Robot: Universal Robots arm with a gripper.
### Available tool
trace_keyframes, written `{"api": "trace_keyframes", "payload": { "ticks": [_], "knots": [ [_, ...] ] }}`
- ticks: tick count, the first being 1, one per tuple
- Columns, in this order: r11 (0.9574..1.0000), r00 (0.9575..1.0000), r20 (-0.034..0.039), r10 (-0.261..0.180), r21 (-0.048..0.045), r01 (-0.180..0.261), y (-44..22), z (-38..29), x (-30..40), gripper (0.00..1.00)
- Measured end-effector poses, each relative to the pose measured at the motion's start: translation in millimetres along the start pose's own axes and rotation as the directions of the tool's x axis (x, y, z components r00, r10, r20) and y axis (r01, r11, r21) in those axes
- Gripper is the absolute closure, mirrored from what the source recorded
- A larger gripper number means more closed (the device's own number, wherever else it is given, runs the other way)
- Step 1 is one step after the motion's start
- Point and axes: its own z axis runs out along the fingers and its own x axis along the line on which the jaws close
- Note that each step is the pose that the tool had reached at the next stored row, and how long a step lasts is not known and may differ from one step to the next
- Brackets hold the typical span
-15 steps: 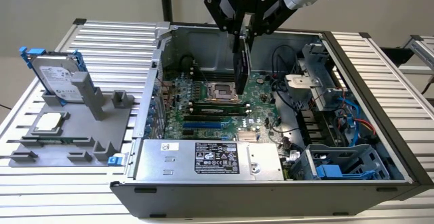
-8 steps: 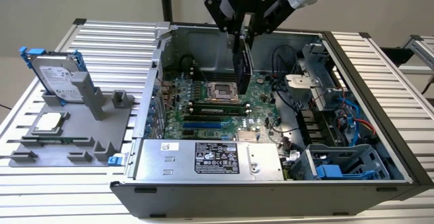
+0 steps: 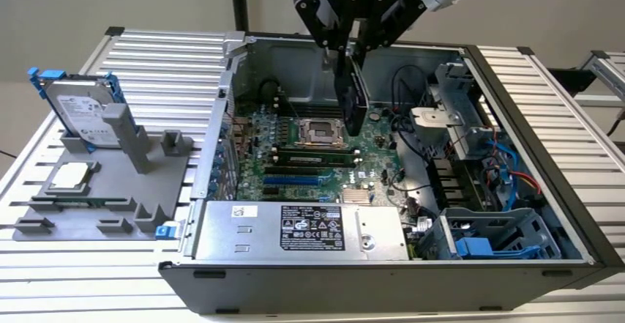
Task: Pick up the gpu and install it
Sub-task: 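Insert the gpu into the slot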
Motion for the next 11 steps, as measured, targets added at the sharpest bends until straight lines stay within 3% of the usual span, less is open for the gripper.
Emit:
{"api": "trace_keyframes", "payload": {
  "ticks": [5, 11],
  "knots": [
    [0.9986, 0.9986, -0.0024, -0.052, -0.0010, 0.052, 0.0, 0.0, 0.0, 1.00],
    [0.9939, 0.9939, -0.0051, -0.110, -0.0020, 0.110, 0.0, -0.1, 0.0, 1.00]
  ]
}}
